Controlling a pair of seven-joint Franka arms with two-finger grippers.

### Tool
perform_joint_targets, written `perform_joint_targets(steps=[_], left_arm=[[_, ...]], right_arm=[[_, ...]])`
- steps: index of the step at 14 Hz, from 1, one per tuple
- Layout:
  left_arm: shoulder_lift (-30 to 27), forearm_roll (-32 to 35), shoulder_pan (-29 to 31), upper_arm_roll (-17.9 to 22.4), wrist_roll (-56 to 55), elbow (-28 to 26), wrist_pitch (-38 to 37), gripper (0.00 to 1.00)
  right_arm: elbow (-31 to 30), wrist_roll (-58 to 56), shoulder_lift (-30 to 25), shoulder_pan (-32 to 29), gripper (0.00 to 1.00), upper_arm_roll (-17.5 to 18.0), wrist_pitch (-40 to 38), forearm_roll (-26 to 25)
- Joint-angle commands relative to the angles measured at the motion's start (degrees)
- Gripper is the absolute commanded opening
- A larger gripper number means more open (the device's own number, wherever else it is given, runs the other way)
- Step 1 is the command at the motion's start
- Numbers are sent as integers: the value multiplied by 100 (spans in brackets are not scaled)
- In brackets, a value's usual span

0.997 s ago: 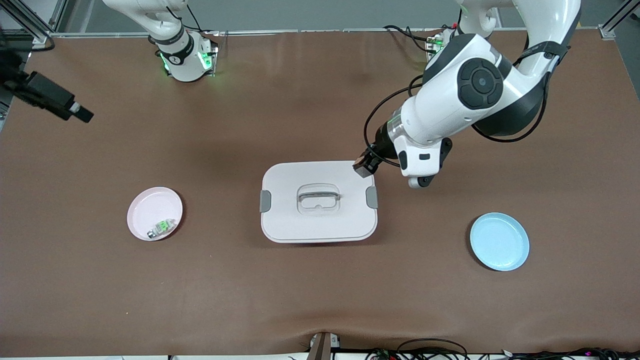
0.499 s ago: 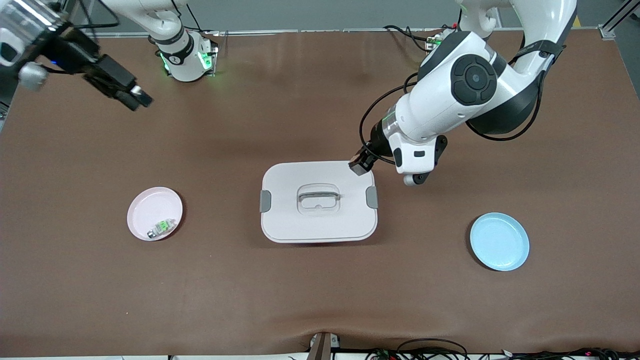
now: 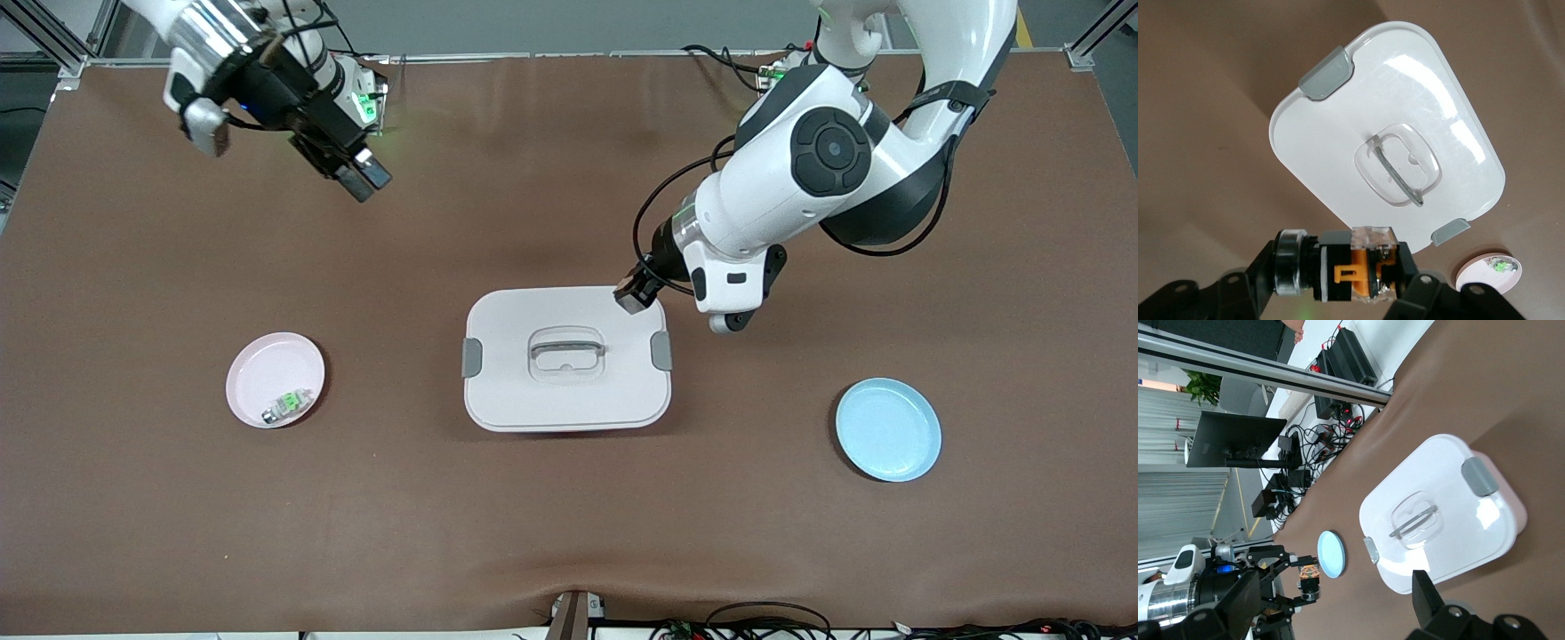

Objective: Transfer orange switch to right arm and place
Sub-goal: 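Hold the switch with the left gripper while the right gripper reaches it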

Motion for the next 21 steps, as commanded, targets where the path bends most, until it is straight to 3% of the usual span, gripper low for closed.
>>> perform_joint_targets(steps=[1, 5, 7, 11, 14, 19, 21], left_arm=[[62, -70, -47, -3, -102, 132, 6, 0], [62, -70, -38, 6, -93, 132, 24, 0], [62, -70, -38, 6, -111, 132, 137, 0], [106, -70, -47, 6, -207, 132, 252, 0], [106, -70, -47, 6, -216, 132, 252, 0], [106, -70, -55, 6, -216, 123, 252, 0], [114, -70, -47, 6, -216, 123, 252, 0]], right_arm=[[85, -48, 534, 484, 100, -50, 520, 688], [550, -119, 1237, 871, 100, -59, 530, 1033], [919, -145, 1650, 950, 100, -59, 530, 1024], [1350, -163, 2335, 1433, 100, -59, 1293, 1024], [1868, -478, 2801, 1566, 100, -59, 1303, 1015], [2608, -584, 3365, 1777, 100, -67, 1321, 972], [2679, -795, 3549, 1847, 100, -67, 1678, 980]])
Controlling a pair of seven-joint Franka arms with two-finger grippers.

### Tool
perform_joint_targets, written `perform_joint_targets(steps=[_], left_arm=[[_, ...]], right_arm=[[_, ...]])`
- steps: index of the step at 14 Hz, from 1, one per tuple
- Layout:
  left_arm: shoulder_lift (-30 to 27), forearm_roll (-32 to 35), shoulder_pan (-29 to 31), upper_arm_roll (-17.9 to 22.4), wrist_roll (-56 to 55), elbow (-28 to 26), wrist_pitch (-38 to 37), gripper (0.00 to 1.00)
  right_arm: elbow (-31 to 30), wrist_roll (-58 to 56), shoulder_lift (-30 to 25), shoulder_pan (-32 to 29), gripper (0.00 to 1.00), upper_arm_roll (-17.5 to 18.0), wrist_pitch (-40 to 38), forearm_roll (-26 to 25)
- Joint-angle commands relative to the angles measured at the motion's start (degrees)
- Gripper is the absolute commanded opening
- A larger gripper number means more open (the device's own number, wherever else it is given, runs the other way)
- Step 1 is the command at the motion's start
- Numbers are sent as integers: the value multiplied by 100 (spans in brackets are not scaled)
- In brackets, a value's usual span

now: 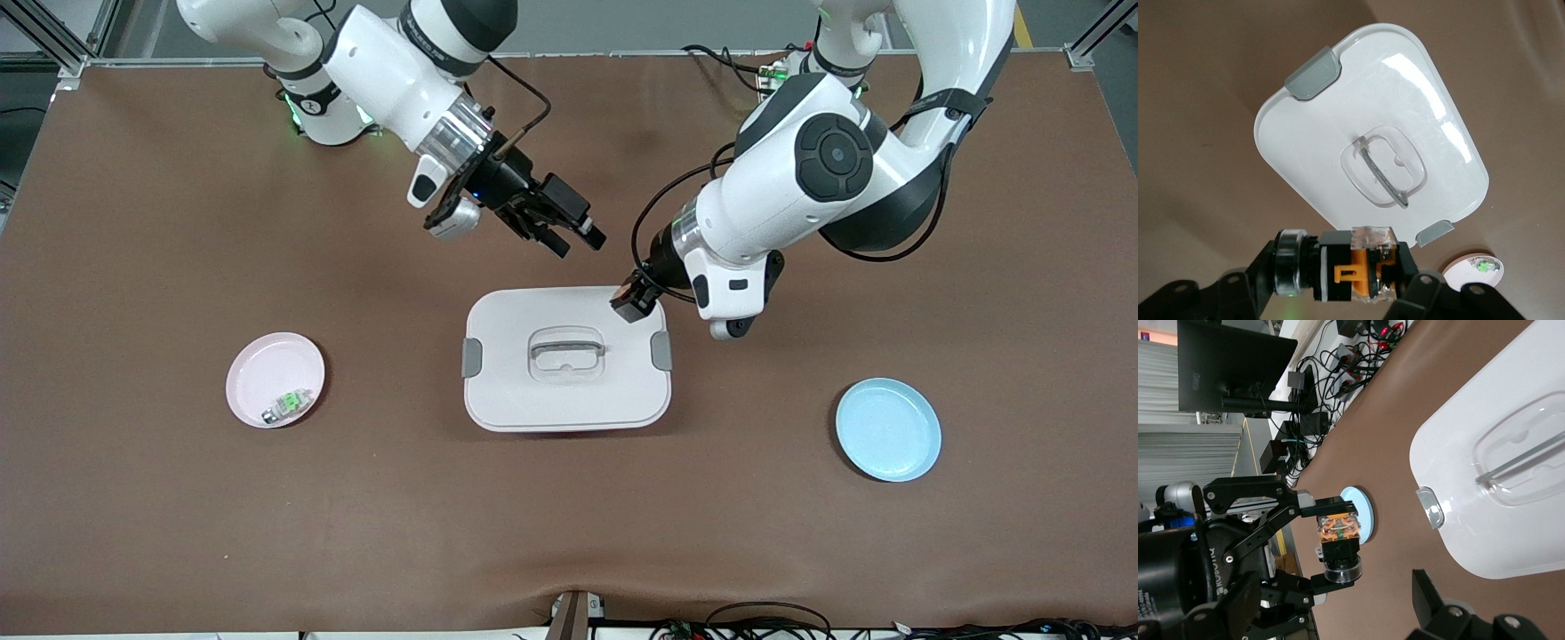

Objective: Transfer orange switch to right arm and place
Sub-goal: 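Hold the switch with the left gripper while the right gripper reaches it, then close the right gripper on the orange switch beside the left gripper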

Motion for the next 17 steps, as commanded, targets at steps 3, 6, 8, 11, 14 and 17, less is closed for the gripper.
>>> perform_joint_targets(steps=[3, 6, 8, 11, 14, 17], left_arm=[[55, -70, -44, 3, -94, 112, 9, 0], [55, -70, -53, 3, -94, 112, 9, 0], [55, -70, -62, 3, -94, 112, 9, 0], [81, -61, -97, 3, -85, 120, 9, 0], [90, -61, -97, 3, -85, 112, 17, 0], [90, -70, -106, 3, -155, 112, 9, 0]], right_arm=[[374, -322, 551, 245, 100, -61, 578, 137], [602, -322, 884, 316, 100, -61, 858, 163], [839, -313, 1104, 368, 100, -61, 930, 180], [902, -313, 1202, 386, 100, -61, 930, 154], [937, -322, 1316, 404, 100, -61, 930, 137], [1051, -313, 1404, 474, 100, -61, 991, 163]])
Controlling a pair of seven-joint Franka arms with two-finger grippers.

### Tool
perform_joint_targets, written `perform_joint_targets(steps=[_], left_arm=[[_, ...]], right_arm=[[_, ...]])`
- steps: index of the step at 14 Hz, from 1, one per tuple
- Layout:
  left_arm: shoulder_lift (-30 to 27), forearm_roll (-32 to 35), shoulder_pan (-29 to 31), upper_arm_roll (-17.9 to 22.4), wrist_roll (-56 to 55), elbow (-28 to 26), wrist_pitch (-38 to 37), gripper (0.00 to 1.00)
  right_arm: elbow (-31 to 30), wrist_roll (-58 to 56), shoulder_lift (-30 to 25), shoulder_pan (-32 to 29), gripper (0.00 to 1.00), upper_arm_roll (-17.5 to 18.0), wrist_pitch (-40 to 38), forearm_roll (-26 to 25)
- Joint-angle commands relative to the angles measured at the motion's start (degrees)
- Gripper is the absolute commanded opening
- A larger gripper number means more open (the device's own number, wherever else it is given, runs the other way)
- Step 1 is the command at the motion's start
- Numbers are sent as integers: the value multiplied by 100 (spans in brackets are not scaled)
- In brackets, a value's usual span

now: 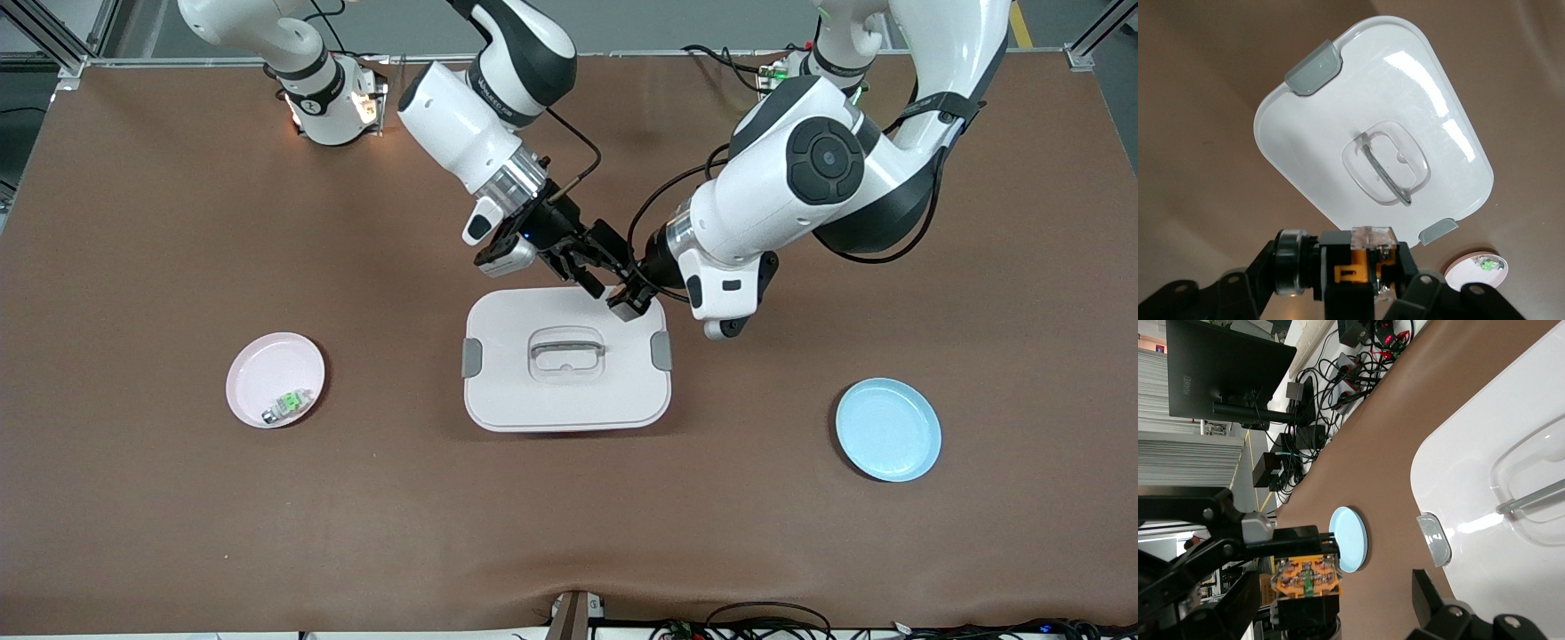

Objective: Transfer orange switch to right arm and place
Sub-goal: 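Close the right gripper on the orange switch beside the left gripper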

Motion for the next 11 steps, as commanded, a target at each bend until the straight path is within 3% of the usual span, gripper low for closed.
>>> perform_joint_targets(steps=[1, 9, 10, 11], left_arm=[[48, -70, -76, 3, -156, 112, 8, 0], [48, -61, -84, 3, -156, 112, 8, 0], [48, -61, -84, 3, -156, 112, 8, 0], [48, -61, -84, 3, -156, 112, 8, 0]], right_arm=[[232, -115, 146, 128, 100, -60, 147, 162], [241, -45, 190, 180, 100, -60, 191, 188], [285, -28, 190, 180, 96, -51, 200, 241], [285, -10, 190, 189, 68, -60, 200, 276]])
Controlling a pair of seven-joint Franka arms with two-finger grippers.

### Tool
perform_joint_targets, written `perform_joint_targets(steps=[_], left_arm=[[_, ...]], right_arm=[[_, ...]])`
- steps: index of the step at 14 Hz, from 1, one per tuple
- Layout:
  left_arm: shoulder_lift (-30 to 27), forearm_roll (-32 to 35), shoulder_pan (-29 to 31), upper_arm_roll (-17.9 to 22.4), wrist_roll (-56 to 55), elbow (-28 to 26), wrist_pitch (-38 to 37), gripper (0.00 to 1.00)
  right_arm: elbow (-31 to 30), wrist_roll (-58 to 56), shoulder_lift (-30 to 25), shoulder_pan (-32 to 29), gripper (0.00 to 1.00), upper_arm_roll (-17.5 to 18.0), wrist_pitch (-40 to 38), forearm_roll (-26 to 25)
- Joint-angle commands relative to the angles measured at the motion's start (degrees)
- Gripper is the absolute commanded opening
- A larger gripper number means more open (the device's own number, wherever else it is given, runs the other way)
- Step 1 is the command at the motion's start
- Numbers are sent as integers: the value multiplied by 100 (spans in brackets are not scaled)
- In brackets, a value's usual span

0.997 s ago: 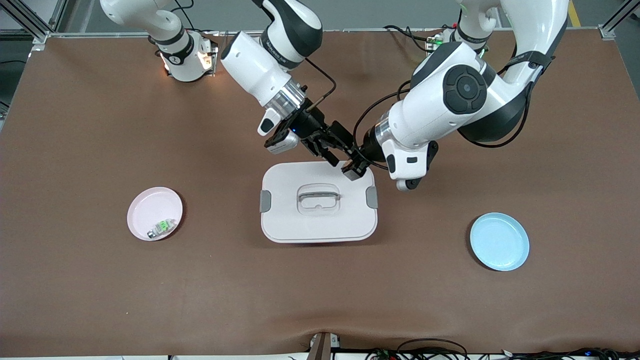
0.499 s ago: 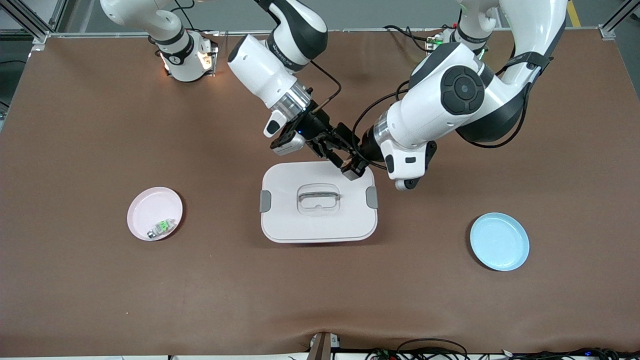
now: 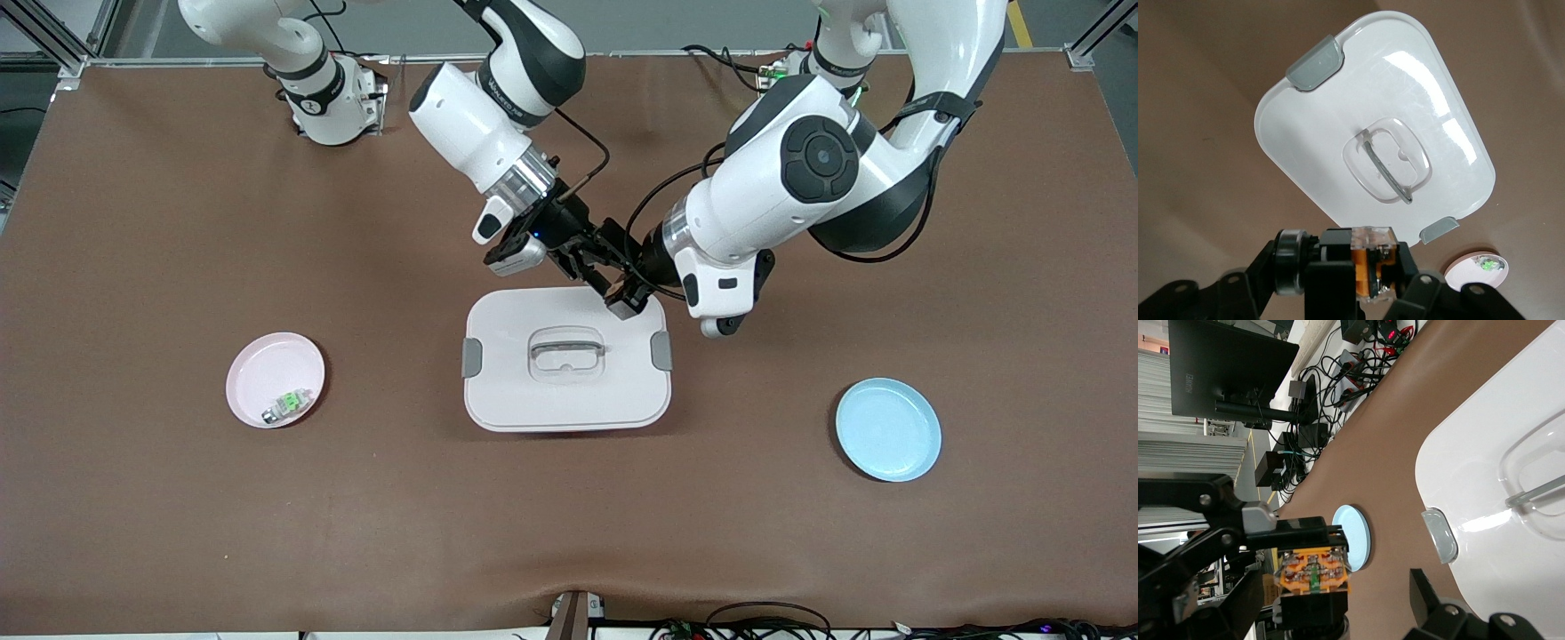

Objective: Transfer orange switch to right arm and place
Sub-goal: 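Close the right gripper on the orange switch beside the left gripper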

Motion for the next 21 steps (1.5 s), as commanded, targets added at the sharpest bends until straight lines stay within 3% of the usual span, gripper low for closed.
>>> perform_joint_targets(steps=[1, 3, 10, 11, 12, 14, 19, 21], left_arm=[[46, -70, -49, 3, -84, 112, 8, 0], [46, -61, -49, 3, -84, 112, 8, 0], [54, -61, -49, 3, -102, 112, 8, 0], [72, -70, -49, 3, -102, 112, 8, 4], [72, -61, -49, 3, -93, 112, 8, 22], [63, -9, -58, 3, -49, 112, 8, 100], [-7, 1, -23, 30, 3, 120, 8, 100], [-103, 61, 38, 108, 12, 120, -1, 100]], right_arm=[[183, -17, 90, 126, 27, -60, 79, 200], [192, 1, 90, 126, 0, -51, 79, 217], [201, -60, 99, 100, 0, -60, 62, 226], [201, -61, 99, 74, 0, -60, 44, 218], [192, -61, 99, 73, 0, -60, 35, 226], [192, -87, 99, 65, 0, -60, 18, 209], [139, -166, 134, 47, 0, -68, -35, 147], [130, -708, 134, -5, 0, -95, -402, 147]])
